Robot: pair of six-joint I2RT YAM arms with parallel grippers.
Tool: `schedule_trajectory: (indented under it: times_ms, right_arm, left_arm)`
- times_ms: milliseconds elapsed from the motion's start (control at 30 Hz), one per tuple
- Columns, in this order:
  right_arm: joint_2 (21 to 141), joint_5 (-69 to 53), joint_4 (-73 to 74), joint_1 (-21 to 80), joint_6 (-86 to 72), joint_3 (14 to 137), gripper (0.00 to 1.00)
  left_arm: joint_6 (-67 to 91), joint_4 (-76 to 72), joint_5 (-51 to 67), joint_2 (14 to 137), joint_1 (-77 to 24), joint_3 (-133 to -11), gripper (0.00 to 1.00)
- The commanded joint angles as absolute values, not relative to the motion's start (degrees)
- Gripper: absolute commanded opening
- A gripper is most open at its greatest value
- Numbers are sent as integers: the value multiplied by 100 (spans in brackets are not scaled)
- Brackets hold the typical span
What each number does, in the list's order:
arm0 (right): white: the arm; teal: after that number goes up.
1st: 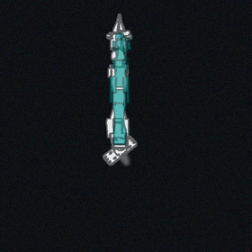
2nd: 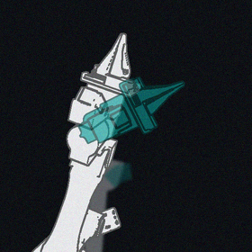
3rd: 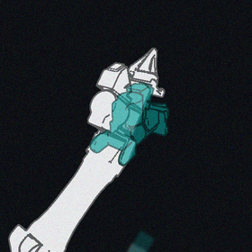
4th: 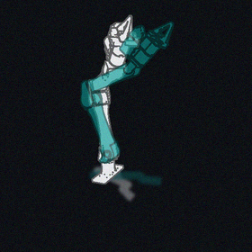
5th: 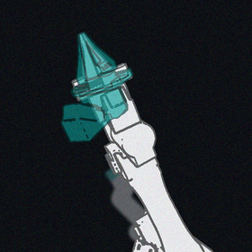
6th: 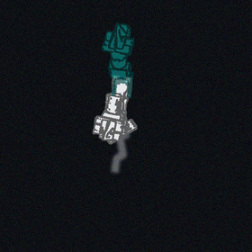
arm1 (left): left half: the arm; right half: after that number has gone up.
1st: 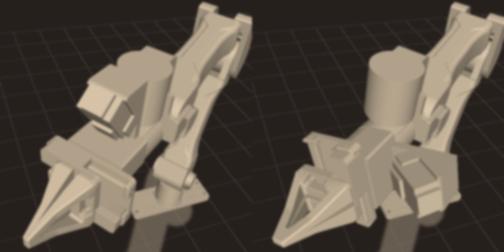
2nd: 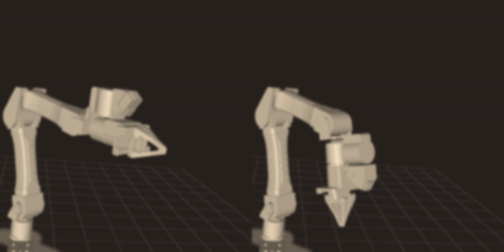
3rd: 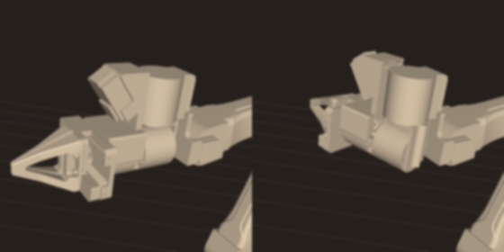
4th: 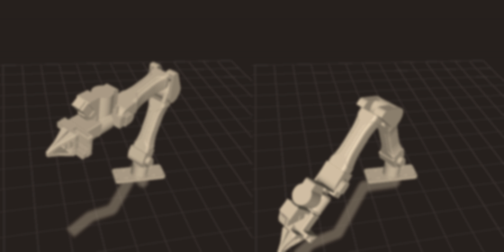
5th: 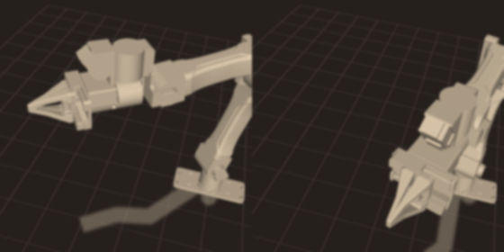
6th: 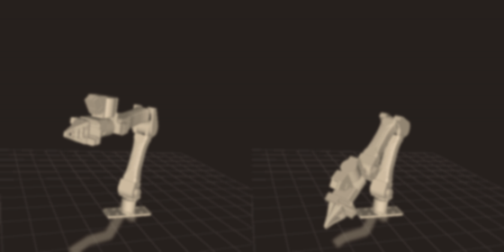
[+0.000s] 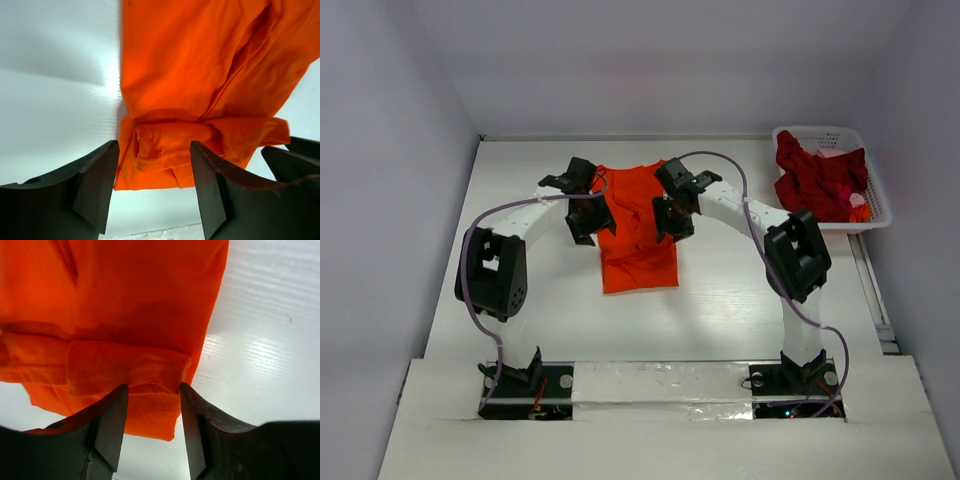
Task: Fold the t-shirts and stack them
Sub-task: Fold the tshirt
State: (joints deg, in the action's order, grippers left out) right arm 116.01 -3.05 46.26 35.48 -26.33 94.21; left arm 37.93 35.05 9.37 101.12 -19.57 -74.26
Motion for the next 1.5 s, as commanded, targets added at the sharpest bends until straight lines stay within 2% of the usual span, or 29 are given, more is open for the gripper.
schedule_trajectory:
  times_ms: [0, 100, 167, 200, 233, 267, 300, 400, 733, 1033, 1467]
  right_arm:
    - [11602, -27, 4746, 3498, -2470, 9887, 54]
    - [11514, -18, 4825, 3445, -2452, 9975, 53]
    - [11312, -26, 4825, 3445, -2443, 9923, 47]
    - [11225, -61, 4816, 3445, -2443, 9801, 45]
    - [11137, -79, 4808, 3445, -2443, 9730, 40]
    - [10944, -97, 4799, 3445, -2435, 9651, 34]
    - [10847, -140, 4790, 3445, -2443, 9563, 19]
    - [10592, -403, 4702, 3498, -2435, 9159, 0]
    - [10784, -694, 4430, 3867, -2505, 8666, 0]
    - [11162, -773, 4263, 3929, -2558, 8850, 0]
    - [11952, -659, 4262, 3929, -2549, 9500, 0]
  left_arm:
    - [3771, 3840, 581, 9826, -1802, -7839, 56]
    - [3709, 3946, 571, 9817, -1802, -8033, 53]
    - [3683, 4007, 571, 9748, -1802, -8068, 29]
    - [3683, 4051, 563, 9704, -1802, -8051, 20]
    - [3674, 4078, 545, 9651, -1802, -8025, 12]
    - [3648, 4104, 528, 9546, -1802, -7929, 0]
    - [3630, 4157, 449, 9493, -1802, -7884, 0]
    - [3507, 4218, 457, 9308, -1977, -7647, 0]
    - [3603, 4017, 887, 9404, -3172, -7006, 0]
    - [3726, 3656, 721, 9554, -3173, -6443, 0]
    - [3815, 3349, 633, 10045, -3120, -6732, 0]
